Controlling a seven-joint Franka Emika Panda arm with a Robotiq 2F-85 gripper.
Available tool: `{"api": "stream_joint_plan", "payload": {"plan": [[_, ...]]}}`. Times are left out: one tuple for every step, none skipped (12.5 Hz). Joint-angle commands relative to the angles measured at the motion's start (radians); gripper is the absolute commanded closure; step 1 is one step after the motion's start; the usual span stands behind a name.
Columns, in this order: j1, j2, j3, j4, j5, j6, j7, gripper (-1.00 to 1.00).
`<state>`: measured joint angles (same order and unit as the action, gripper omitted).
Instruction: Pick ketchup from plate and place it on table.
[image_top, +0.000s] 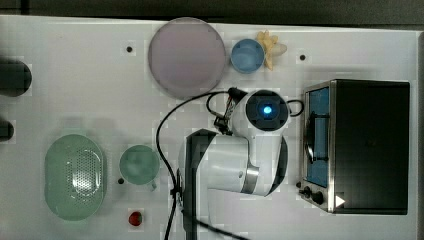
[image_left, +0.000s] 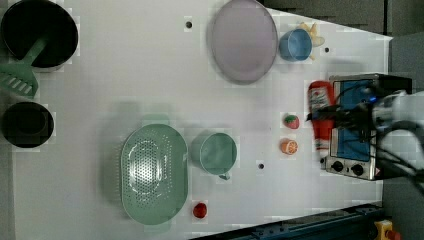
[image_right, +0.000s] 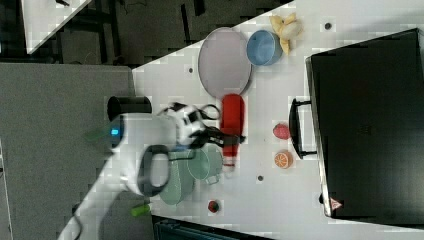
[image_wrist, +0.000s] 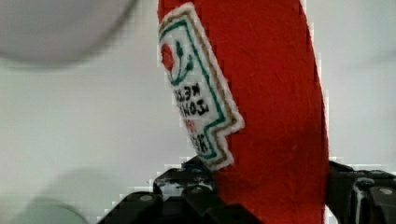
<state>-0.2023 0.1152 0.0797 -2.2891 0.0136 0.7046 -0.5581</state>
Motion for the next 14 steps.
{"api": "stream_joint_plan", "payload": {"plan": [[0.010,0.028,0.019,-0.016,0.001,0.043,-0.010,-0.27],[0.011,0.059,0.019,-0.015,0.001,0.052,-0.008,-0.27],[0.011,0.088,0.019,-0.014,0.001,0.077,-0.008,-0.27],[0.013,0.111,0.021,-0.014,0.001,0.109,-0.008,-0.27],[0.013,0.127,0.022,-0.016,0.001,0.130,-0.008,-0.36],[0.014,0.133,0.023,-0.018,0.001,0.135,-0.008,-0.57],[0.014,0.131,0.023,-0.017,0.001,0.134,-0.008,-0.79],[0.014,0.124,0.026,-0.013,0.001,0.134,-0.008,-0.98],[0.014,0.113,0.026,-0.006,0.001,0.130,-0.008,-1.00],[0.014,0.099,0.027,0.000,0.001,0.123,-0.008,-1.00],[0.014,0.079,0.029,0.016,0.001,0.121,-0.001,-1.00],[0.014,0.054,0.029,0.039,0.001,0.115,0.023,-1.00],[0.014,0.024,0.030,0.065,0.001,0.093,0.055,-1.00],[0.014,-0.009,0.031,0.097,0.001,0.049,0.108,-1.00]]}}
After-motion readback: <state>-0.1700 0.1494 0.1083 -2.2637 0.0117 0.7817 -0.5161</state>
